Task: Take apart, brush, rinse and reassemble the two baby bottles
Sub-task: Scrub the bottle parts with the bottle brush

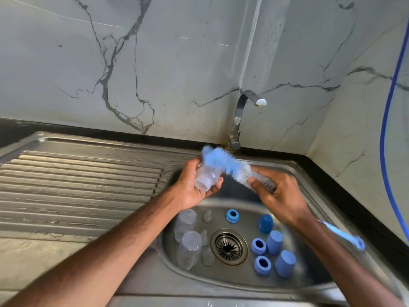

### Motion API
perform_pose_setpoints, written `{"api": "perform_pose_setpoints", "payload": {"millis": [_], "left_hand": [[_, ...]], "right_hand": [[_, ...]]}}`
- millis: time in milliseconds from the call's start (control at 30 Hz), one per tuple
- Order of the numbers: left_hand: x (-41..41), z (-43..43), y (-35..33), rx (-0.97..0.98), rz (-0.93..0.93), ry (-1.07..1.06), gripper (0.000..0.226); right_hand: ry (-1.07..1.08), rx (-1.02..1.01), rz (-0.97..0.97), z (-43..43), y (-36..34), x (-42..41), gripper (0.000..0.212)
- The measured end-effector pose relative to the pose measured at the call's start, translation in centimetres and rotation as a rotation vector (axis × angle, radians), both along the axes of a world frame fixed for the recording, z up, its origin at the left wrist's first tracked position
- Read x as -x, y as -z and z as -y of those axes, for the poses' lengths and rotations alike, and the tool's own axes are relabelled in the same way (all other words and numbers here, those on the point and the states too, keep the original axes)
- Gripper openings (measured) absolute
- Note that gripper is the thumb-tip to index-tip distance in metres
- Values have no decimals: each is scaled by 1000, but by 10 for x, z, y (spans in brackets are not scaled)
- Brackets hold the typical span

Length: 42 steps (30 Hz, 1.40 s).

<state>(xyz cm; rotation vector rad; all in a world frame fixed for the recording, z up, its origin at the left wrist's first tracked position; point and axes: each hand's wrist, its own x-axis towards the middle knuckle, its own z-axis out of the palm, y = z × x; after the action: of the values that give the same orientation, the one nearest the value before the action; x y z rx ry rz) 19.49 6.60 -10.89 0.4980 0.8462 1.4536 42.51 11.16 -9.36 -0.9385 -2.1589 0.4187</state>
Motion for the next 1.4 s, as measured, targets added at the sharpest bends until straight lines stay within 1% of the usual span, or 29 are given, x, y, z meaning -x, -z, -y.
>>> {"api": "perform_pose_setpoints", "payload": {"millis": [33, 67, 100, 167, 200, 233, 300, 333, 367, 467, 500, 533, 600, 633, 733, 767, 800, 867, 900, 1033, 1067, 1167, 1200, 1233, 1333, 1367, 1400], "left_hand": [[-1, 0, -1, 6, 2, -8, 58], [-1, -1, -1, 8, -5, -18, 57], [-1, -1, -1, 5, -21, -31, 54], [1, 1, 2, 2, -44, -61, 50], [2, 2, 1, 5, -43, -70, 48], [2, 2, 1, 10, -39, -75, 48], [1, 2, -1, 22, -39, -75, 49], [1, 2, -2, 31, -47, -70, 49], [1, 3, -2, 37, -62, -64, 49], [0, 3, 0, 38, -114, -47, 43], [0, 3, -1, 40, -116, -46, 41], [1, 3, -1, 44, -115, -46, 41], [0, 3, -3, 49, -105, -26, 42], [-1, 3, -4, 48, -98, -18, 43], [-1, 4, -3, 38, -105, -44, 50], [0, 3, -2, 33, -103, -46, 55], [1, 3, -2, 27, -97, -37, 60], [1, 3, -5, 18, -80, -1, 67], [0, 3, -6, 11, -81, 14, 69], [1, 4, -5, -22, -78, 32, 66], [2, 5, -5, -28, -72, 24, 64], [1, 3, -6, -46, -43, -17, 52], [1, 3, -6, -44, -29, -31, 49], [1, 2, -6, -45, -28, -41, 49], [3, 2, -4, -34, -47, -64, 58], [3, 2, -4, -20, -45, -65, 58], [3, 2, -4, -7, -47, -65, 56]], "right_hand": [[64, -23, -22, -3, -2, -3, 37], [68, -31, -34, -2, -3, -6, 38], [16, -20, -22, 2, -3, -6, 37], [-161, 5, 55, 15, -1, -2, 38], [-200, -2, 91, 16, 0, 0, 37], [-171, -7, 101, 14, -1, 2, 38], [-16, -15, 68, 6, -7, 0, 40], [14, -8, 47, 3, -7, -2, 40], [-8, 5, 41, 2, -6, -4, 40], [-188, 62, 96, 9, -3, -5, 36], [-165, 48, 99, 7, -5, -5, 35], [-94, 26, 71, 4, -8, -5, 36], [47, -36, -14, -1, -11, -7, 35], [43, -29, -33, -2, -10, -8, 34], [-178, 78, 54, 5, -5, -6, 35], [-198, 74, 73, 5, -5, -5, 34], [-161, 57, 57, 3, -7, -4, 35], [-21, -7, -28, 0, -11, -5, 35], [-9, -7, -51, 0, -10, -6, 34], [-238, 59, 61, 10, -7, -4, 31], [-224, 59, 56, 8, -8, -4, 31], [-7, 24, -24, 0, -12, -8, 34], [15, 22, -33, -2, -11, -9, 34], [-18, 31, -25, 0, -11, -8, 34], [-261, 89, 74, 10, -8, -2, 33], [-261, 81, 83, 9, -8, -2, 34], [-198, 74, 66, 5, -10, -3, 35]]}}
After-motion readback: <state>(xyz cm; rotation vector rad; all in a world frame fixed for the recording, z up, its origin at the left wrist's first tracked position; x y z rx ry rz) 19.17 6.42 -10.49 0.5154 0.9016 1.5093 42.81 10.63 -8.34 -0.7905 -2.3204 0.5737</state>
